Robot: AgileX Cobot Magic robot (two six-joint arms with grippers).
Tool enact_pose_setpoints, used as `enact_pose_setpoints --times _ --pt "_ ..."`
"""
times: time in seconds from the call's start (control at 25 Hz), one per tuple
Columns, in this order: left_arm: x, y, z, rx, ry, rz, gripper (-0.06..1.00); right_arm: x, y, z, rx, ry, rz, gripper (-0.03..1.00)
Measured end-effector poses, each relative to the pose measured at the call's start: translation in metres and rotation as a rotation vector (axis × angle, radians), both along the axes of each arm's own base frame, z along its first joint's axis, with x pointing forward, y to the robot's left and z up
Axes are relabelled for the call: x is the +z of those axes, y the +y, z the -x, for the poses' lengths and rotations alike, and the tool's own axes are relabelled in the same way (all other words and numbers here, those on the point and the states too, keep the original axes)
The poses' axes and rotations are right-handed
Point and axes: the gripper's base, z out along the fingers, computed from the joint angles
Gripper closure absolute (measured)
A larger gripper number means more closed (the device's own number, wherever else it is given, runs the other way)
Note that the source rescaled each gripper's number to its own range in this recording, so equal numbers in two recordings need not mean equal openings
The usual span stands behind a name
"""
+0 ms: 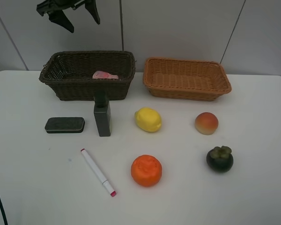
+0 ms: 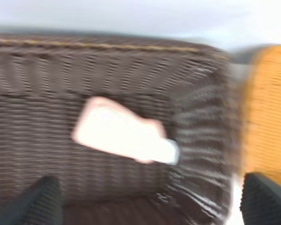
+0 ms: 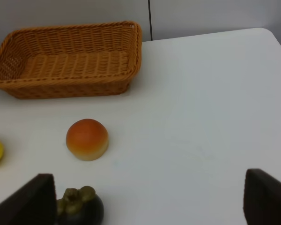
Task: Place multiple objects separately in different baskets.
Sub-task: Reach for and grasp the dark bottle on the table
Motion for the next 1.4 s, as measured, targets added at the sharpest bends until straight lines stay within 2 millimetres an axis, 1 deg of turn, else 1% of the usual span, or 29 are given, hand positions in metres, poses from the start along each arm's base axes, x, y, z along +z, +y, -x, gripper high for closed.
enact_pose_setpoints --times 0.08,0.12,0.16,0.2,0.32,0.4,0.44,0.52,0.68,0.84,0.96,1.08,1.16,1.28,1.4 --pt "0.020 -0.008 0.016 -0.034 -0.010 0.035 -0.06 0.000 0.000 0.000 0.000 0.000 0.000 0.13" --pt "0.023 -0.013 0.025 -0.053 0.003 0.035 -0.06 0.000 0.000 0.000 0.000 0.000 0.000 0.13" --pt "0.031 -0.017 0.035 -0.069 0.005 0.035 -0.06 0.000 0.000 0.000 0.000 0.000 0.000 0.13" --pt "0.032 -0.022 0.047 -0.086 0.024 0.029 -0.06 0.000 0.000 0.000 0.000 0.000 0.000 0.13" --pt "0.027 -0.034 0.081 -0.125 0.100 -0.013 -0.06 0.000 0.000 0.000 0.000 0.000 0.000 0.13" --pt "0.015 -0.040 0.104 -0.156 0.162 -0.061 -0.06 0.000 0.000 0.000 0.000 0.000 0.000 0.13" --pt "0.012 -0.042 0.114 -0.159 0.180 -0.085 -0.06 0.000 0.000 0.000 0.000 0.000 0.000 0.13" --pt "-0.002 -0.045 0.132 -0.156 0.239 -0.132 -0.06 0.000 0.000 0.000 0.000 0.000 0.000 0.13" --pt "-0.034 -0.058 0.153 -0.172 0.347 -0.194 -0.06 0.000 0.000 0.000 -0.001 0.000 0.001 0.13" --pt "-0.053 -0.082 0.164 -0.214 0.399 -0.222 -0.06 0.000 0.000 0.000 -0.001 0.000 0.001 0.13" --pt "-0.067 -0.094 0.165 -0.209 0.427 -0.230 -0.06 0.000 0.000 0.000 -0.001 0.000 0.001 0.13" --pt "-0.087 -0.095 0.159 -0.181 0.464 -0.272 -0.06 0.000 0.000 0.000 -0.001 0.000 0.001 0.13" --pt "-0.097 -0.095 0.157 -0.170 0.480 -0.295 -0.06 0.000 0.000 0.000 -0.001 0.000 0.001 0.13" --pt "-0.105 -0.095 0.153 -0.166 0.472 -0.310 -0.06 0.000 0.000 0.000 -0.001 0.000 0.001 0.13" --pt "-0.119 -0.097 0.147 -0.160 0.454 -0.316 -0.06 0.000 0.000 0.000 -0.001 0.000 0.001 0.13"
